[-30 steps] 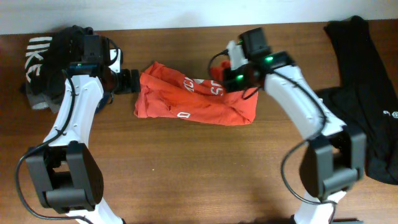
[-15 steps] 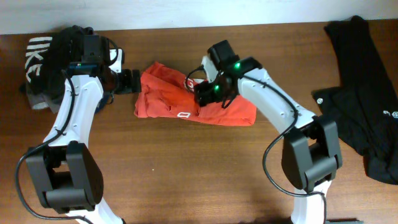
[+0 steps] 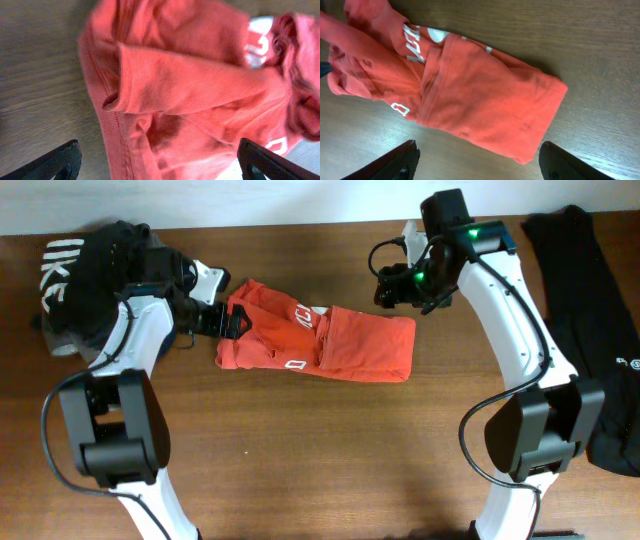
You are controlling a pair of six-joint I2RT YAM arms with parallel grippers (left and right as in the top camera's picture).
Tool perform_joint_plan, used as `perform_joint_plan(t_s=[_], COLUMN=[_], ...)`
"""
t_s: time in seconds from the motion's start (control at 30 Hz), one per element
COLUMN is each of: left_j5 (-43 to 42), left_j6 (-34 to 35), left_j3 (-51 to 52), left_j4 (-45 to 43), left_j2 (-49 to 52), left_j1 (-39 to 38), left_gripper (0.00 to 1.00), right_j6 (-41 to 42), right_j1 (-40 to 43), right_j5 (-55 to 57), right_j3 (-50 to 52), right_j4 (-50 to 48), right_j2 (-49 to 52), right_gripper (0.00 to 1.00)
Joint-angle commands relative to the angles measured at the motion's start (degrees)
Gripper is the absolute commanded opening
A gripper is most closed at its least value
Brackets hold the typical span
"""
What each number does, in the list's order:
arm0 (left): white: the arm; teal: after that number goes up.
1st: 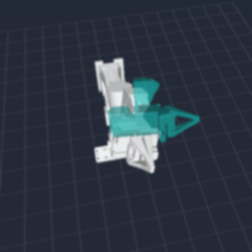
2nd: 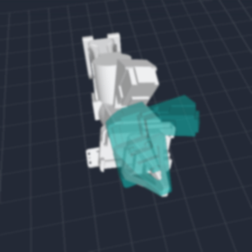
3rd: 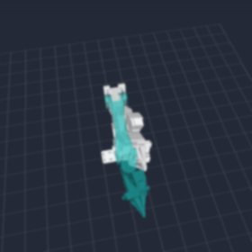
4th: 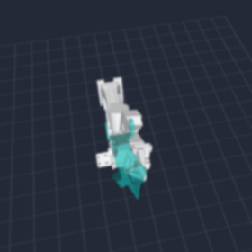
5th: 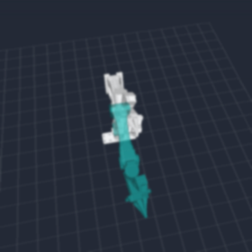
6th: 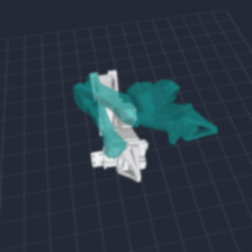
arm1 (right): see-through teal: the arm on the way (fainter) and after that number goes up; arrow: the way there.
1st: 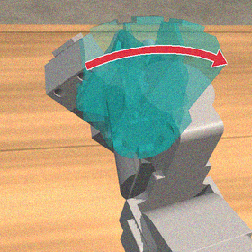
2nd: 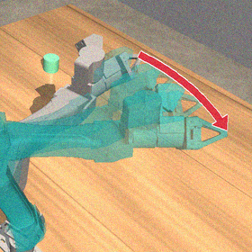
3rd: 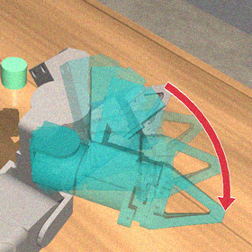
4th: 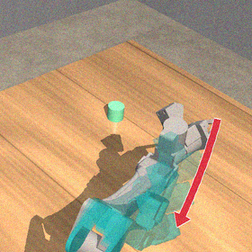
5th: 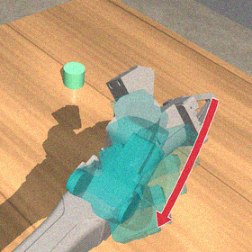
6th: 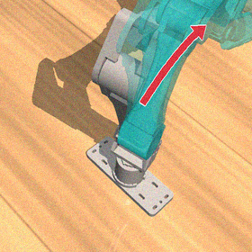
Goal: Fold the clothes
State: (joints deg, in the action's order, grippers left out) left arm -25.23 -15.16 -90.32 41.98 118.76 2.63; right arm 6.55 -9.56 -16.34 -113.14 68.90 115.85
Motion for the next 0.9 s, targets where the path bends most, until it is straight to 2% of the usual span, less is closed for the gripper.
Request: perform_joint_plan(t_s=[0.0, 0.13, 0.23, 0.57, 0.67, 0.87], left_j5=[-4.66, -10.43, -11.72, -19.26, -21.84, -21.97], left_j6=[-6.25, -7.74, -7.74, -9.86, -9.86, -9.84], left_j3=[-0.7, -0.7, -0.7, -0.7, -0.7, -0.7], left_j4=[-0.87, -1.01, -0.98, -2.14, -2.6, -2.47], left_j2=[3.58, 6.25, 7.43, 9.75, 10.75, 13.6], left_j1=[1.95, 3.65, 3.8, 1.22, 1.27, 1.27], left_gripper=[0.99, 0.99, 0.99, 0.98, 0.94, 0.79], right_j6=[-2.21, -3.19, -3.19, -3.19, -3.19, -3.19], right_j1=[0.22, 0.22, 0.22, 0.22, 0.22, 0.22], right_j5=[0.52, 0.52, 0.55, 0.52, 0.52, 0.52], right_j3=[-0.94, -0.94, -0.94, -0.94, -0.94, -0.94], right_j4=[0.94, 1.42, 1.33, 1.2, 1.2, 1.18], right_j2=[-1.29, -1.29, -1.29, -1.29, -1.29, -1.29], right_gripper=[0.81, 0.81, 0.81, 0.81, 0.81, 0.81])
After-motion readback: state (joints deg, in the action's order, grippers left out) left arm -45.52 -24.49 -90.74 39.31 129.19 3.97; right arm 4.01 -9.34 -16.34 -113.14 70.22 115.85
